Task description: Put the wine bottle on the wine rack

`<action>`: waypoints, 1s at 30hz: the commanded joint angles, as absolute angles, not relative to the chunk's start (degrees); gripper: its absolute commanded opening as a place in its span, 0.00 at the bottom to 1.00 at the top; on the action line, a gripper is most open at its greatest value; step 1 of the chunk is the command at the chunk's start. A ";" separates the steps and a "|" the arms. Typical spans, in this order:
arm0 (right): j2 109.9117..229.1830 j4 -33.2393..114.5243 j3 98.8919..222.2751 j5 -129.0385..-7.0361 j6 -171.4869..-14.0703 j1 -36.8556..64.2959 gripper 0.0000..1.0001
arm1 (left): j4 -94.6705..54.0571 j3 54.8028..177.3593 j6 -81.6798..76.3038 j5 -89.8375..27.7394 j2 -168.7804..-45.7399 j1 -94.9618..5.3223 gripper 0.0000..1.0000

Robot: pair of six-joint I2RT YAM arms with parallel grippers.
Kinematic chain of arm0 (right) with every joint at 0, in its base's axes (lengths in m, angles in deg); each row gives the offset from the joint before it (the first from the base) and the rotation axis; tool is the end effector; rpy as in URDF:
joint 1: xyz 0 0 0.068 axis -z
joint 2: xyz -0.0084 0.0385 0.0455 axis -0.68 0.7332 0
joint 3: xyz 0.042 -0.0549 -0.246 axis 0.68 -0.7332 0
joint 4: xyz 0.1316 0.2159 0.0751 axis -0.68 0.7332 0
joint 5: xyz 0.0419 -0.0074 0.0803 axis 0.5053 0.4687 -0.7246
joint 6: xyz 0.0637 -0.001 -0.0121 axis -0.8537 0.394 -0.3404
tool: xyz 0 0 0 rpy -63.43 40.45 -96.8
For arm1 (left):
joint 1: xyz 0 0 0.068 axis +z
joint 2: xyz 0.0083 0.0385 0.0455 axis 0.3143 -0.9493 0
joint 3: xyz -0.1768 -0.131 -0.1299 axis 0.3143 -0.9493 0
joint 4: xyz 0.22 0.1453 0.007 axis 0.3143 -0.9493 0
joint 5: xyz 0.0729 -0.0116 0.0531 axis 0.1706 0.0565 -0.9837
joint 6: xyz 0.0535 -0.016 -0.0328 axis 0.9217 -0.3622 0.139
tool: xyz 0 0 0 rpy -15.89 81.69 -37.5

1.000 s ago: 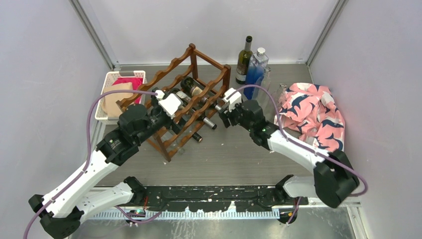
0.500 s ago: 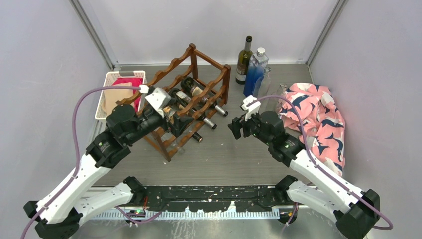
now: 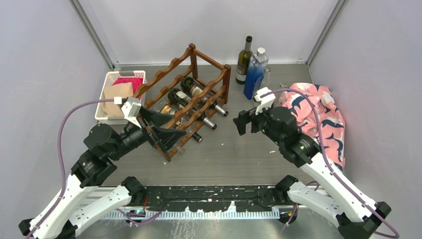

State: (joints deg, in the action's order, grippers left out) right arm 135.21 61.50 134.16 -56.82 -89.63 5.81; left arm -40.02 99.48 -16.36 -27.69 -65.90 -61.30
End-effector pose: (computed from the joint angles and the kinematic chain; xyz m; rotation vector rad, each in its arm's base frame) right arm 0.1725 0.1262 0.3228 -0.5111 1.8548 0.4210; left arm 0.1010 -0.1080 0.4063 0.4184 1.5525 -1.0945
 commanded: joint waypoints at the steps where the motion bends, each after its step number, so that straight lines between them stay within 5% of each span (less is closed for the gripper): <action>1: 131.22 59.94 139.56 -44.45 -93.91 5.58 1.00 | -35.57 98.89 -20.36 -25.88 -65.67 -60.95 0.98; 11: 139.97 70.85 158.11 -38.67 -94.93 11.97 0.98 | -48.64 109.59 -10.17 -21.69 -71.79 -60.95 0.91; 23: 148.95 74.65 159.58 -52.32 -101.86 39.46 0.86 | -50.78 109.20 -0.97 -22.82 -72.02 -60.95 0.91; 30: 158.00 74.06 162.86 -55.40 -101.06 42.14 0.78 | -48.99 106.67 -1.32 -22.09 -70.66 -60.95 0.91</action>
State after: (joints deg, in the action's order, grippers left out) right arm 154.20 75.82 158.57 -52.32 -100.95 42.29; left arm -51.45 107.53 -2.35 -22.95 -71.36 -61.30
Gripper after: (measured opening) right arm 0.800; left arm 0.906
